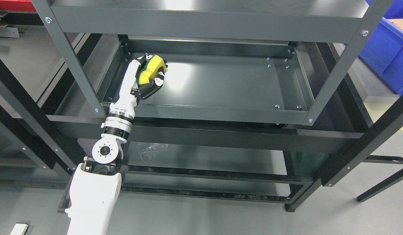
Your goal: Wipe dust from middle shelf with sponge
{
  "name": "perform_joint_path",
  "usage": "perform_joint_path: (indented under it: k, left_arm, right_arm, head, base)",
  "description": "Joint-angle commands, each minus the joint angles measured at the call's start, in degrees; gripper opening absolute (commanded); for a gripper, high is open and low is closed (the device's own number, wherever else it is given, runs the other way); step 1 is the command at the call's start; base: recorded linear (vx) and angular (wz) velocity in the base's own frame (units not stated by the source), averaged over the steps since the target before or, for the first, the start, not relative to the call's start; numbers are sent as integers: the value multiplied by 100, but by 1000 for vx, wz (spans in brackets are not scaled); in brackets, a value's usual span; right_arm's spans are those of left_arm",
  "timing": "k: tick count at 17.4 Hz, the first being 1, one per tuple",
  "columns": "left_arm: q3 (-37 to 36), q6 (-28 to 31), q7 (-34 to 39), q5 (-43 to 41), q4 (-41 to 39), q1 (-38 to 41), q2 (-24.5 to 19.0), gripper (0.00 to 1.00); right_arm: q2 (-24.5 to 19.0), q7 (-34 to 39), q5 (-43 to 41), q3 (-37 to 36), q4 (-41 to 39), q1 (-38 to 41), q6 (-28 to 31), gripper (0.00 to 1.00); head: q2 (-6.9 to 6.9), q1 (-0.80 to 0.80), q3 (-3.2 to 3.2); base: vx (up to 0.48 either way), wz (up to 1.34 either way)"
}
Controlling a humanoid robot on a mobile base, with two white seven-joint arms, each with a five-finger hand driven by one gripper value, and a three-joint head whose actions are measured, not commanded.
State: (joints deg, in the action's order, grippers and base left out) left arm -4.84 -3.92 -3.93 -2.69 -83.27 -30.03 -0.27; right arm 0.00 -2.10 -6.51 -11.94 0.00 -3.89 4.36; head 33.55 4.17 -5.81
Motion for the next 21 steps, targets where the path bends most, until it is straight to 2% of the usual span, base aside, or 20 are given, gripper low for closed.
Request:
perform_joint_path:
  k: [1, 8, 14, 21]
  left_arm:
    - [641, -29, 15, 128, -550, 225, -73, 0]
    - [344, -196, -12, 208, -559, 506, -73, 0]
    - [369, -179, -12, 216, -1034, 1060, -73, 0]
    - [264, -126, -12, 357, -1025, 1060, -73, 0]
  right_arm:
    - [100, -1, 0, 7, -100, 2, 4, 100]
    - [100, -1, 0, 7, -100, -7, 4, 100]
    - [100, -1, 0, -1, -100, 2, 4, 100]
    - [100, -1, 0, -1, -100, 2, 4, 100]
  head:
    - [0, 0, 0]
    - [0, 0, 0]
    - [0, 0, 0]
    - [0, 0, 0]
  base:
    - [0, 0]
    - [0, 0]
    - [1, 5]
    - [0, 3]
